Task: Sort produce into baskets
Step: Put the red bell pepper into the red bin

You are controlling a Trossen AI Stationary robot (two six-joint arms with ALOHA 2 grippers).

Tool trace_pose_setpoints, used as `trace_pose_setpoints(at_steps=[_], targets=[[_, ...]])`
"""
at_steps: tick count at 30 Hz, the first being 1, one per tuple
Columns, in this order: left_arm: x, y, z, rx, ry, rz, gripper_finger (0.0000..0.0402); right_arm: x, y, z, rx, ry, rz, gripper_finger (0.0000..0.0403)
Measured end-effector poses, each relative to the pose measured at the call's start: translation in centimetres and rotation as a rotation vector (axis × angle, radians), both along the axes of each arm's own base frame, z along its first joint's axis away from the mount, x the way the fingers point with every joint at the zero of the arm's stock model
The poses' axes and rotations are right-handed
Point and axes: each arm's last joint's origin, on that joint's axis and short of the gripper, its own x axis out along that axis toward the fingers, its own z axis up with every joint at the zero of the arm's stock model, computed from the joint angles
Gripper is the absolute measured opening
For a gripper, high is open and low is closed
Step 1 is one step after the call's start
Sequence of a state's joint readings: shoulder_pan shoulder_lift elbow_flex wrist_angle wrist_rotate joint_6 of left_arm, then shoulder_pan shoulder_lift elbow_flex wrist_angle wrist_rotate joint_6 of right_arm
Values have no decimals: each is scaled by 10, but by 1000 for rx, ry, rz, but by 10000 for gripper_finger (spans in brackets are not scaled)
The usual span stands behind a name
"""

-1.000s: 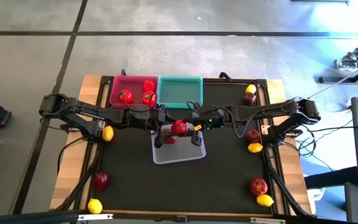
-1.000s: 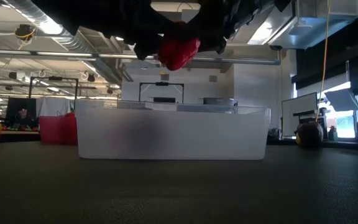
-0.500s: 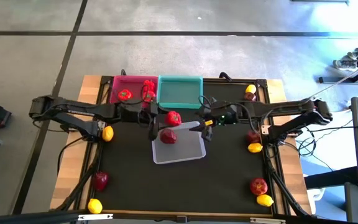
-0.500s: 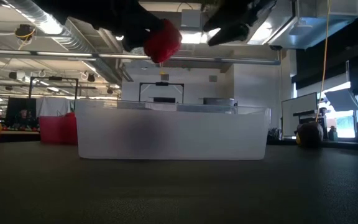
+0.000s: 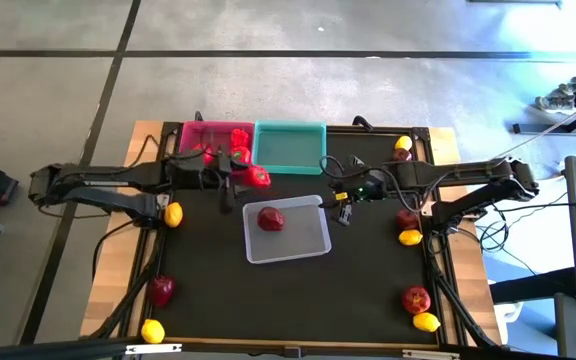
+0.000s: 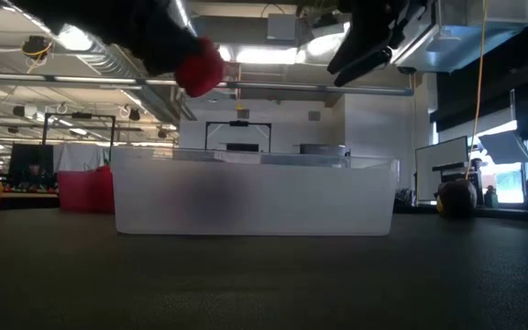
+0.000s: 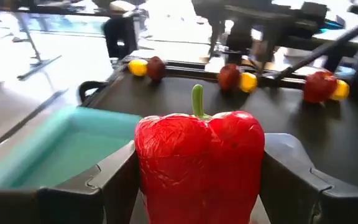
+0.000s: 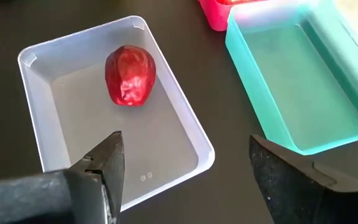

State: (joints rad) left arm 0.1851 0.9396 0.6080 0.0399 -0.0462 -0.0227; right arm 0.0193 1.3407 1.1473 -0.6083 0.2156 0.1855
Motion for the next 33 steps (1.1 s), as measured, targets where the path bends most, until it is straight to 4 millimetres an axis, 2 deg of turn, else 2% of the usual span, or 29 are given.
trace_pose_setpoints(at_steps=[7, 14, 19, 33], targets=[[-30, 12, -2, -14, -70, 138, 267, -1, 0, -3, 22, 12, -30, 266], [-45, 26, -11, 10, -26, 379, 267, -5, -1, -24, 29, 66, -107, 266], [-45, 42, -19, 18, 12, 560, 267, -8, -2, -35, 44, 92, -142, 266], [-43, 97, -51, -51, 131, 851, 267, -13, -2, -54, 45, 129, -155, 266]])
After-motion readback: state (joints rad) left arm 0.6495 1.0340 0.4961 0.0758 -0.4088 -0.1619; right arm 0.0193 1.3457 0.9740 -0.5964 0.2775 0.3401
